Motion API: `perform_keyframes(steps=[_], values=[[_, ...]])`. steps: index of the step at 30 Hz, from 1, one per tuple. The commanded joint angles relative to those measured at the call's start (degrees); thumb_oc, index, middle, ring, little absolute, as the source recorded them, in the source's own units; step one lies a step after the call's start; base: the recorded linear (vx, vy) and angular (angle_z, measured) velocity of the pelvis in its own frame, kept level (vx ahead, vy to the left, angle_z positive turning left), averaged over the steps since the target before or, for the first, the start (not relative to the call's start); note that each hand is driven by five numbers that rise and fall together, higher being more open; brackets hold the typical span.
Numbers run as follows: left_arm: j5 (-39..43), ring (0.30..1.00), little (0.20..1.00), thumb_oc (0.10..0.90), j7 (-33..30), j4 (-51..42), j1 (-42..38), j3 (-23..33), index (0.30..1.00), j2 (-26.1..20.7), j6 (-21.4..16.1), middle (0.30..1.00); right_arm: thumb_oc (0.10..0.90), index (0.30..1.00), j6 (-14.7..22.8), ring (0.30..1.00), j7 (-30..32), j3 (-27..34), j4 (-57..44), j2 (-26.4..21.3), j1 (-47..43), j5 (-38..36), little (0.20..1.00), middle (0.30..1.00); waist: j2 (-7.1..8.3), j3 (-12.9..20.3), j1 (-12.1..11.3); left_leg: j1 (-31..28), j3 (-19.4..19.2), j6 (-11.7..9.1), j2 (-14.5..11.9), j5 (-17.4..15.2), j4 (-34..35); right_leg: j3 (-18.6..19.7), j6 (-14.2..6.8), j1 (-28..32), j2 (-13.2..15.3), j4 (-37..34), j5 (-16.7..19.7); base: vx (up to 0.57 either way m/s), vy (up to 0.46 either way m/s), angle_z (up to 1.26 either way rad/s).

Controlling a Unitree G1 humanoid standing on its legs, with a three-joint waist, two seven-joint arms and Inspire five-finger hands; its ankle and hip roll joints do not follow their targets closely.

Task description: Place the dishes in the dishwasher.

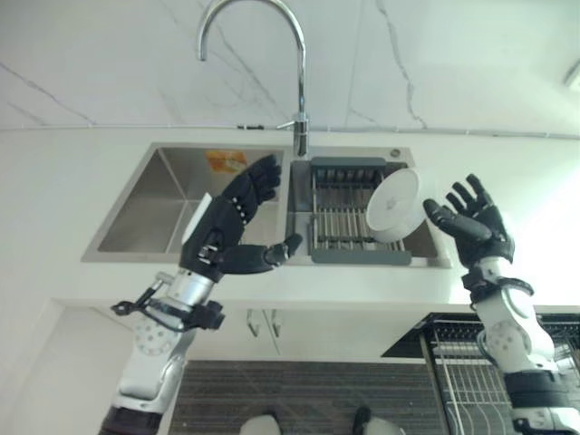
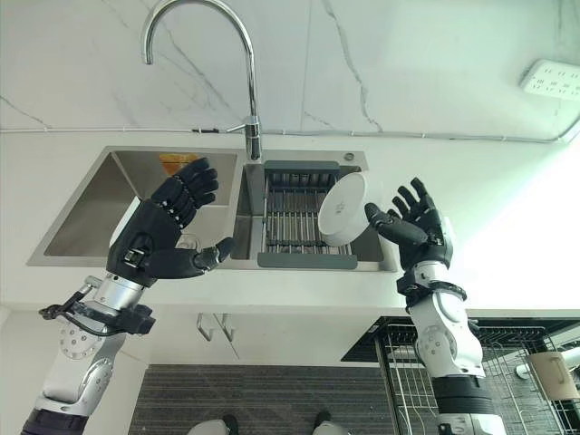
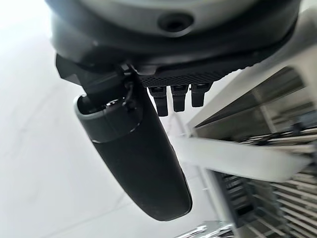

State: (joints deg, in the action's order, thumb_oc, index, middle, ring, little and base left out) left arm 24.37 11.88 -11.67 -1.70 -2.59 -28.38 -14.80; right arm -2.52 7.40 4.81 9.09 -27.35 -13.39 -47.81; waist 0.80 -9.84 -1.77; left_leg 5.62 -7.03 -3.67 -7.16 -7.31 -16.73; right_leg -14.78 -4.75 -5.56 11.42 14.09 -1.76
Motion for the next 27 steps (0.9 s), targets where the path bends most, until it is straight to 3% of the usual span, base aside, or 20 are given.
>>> perform_keyframes(steps=[1,27], values=[[1.2,0.900,0.900,0.800,-0.4,-2.7,-7.2,-1.2,0.900,-2.2,-4.2,0.900,0.800,0.900,4.0,0.900,-2.3,1.2,-1.7,-2.9,-8.4,-1.7,0.900,0.900,1.29,3.9,-0.9,-4.2,-1.1,-1.0,-1.5,-6.5,-0.5,-0.6,-3.9,1.9,2.4,3.1,-5.6,0.00,0.000,0.00],[0.9,0.900,0.900,0.800,-2.0,-1.5,-7.8,-2.3,0.900,-2.5,-3.2,0.900,0.800,0.900,0.7,0.900,-3.5,-1.9,3.5,-2.5,-11.8,-5.9,0.900,0.900,1.32,3.7,-2.1,-4.3,-1.1,-1.0,-1.4,-6.2,-0.5,-1.2,-3.6,3.2,2.2,3.1,-6.3,0.00,0.000,0.00]])
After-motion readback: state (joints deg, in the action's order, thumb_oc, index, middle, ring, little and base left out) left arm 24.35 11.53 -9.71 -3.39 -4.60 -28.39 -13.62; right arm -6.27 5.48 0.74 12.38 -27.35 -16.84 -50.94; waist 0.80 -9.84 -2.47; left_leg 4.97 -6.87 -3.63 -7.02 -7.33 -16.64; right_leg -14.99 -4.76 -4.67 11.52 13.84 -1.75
